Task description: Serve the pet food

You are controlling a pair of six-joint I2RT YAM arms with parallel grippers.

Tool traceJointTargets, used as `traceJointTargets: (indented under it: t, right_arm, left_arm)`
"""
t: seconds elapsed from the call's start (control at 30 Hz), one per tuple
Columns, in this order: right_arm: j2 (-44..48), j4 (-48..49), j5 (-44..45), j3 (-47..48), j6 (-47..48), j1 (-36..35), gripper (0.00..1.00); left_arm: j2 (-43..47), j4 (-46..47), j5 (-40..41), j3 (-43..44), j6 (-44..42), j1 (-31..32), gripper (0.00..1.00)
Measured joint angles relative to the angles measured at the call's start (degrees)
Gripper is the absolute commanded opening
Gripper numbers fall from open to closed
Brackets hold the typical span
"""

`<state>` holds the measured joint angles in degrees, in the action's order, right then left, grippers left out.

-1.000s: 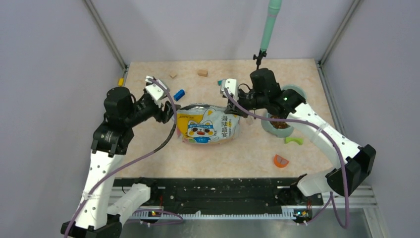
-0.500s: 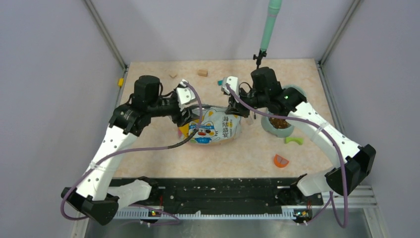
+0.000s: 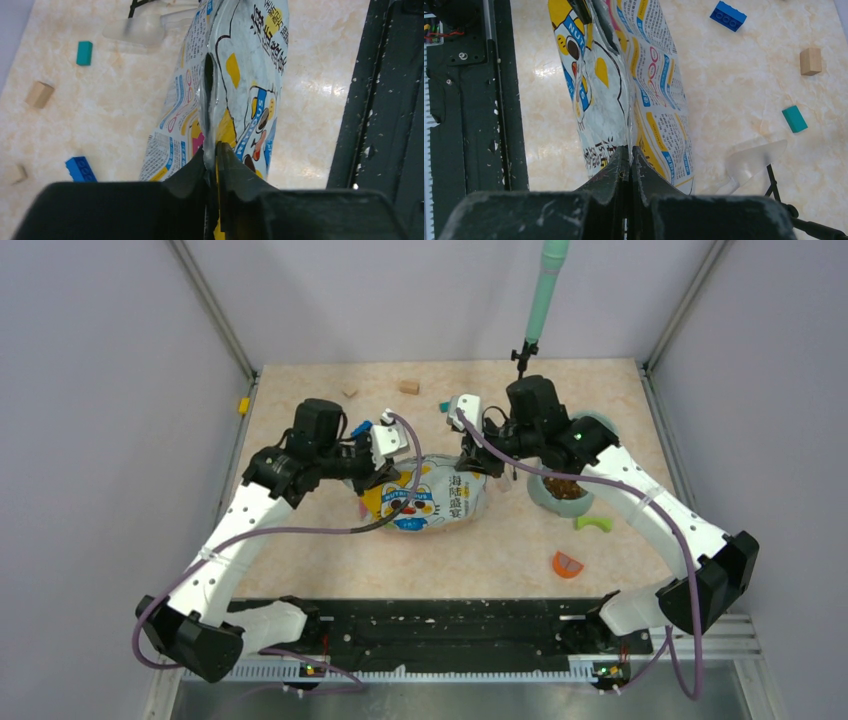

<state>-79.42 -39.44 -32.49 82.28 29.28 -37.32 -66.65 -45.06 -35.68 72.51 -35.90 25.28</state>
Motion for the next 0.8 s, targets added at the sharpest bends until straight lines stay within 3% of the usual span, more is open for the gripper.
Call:
traceJointTargets:
  t: [0.23,0.53,0.67,0.7,0.73,0.8]
  right_arm:
    - [0.00,0.33,0.07,0.02,-2.03,0.20,0.00]
    - [0.48,6.01,-0.66,3.61,-6.60,0.46,0.00]
    - [2.84,10.93,-0.57,-1.75,-7.32,0.44,0.00]
    - [3.54,11.98,-0.68,-4.13,-7.48,0.42,0.10]
    - [3.85,12.31,-0.79,-5.95,-7.48,0.35,0.29]
    - [3.87,12.44,-0.52,-8.61,-7.17,0.39,0.48]
  left_arm:
    - [-1.73,-2.58,0.55,2.71,0.70,-0.13,0.00]
    - [-0.42,-1.31,-2.25,6.21,10.43,-5.16,0.00]
    - [0.24,-1.20,-2.67,4.92,12.55,-5.16,0.00]
    - [0.02,-1.14,-2.95,3.76,12.98,-5.16,0.00]
    - [-0.42,-1.07,-3.34,2.43,13.53,-5.16,0.00]
    - [-2.25,-0.33,-4.87,0.87,15.08,-5.18,0.00]
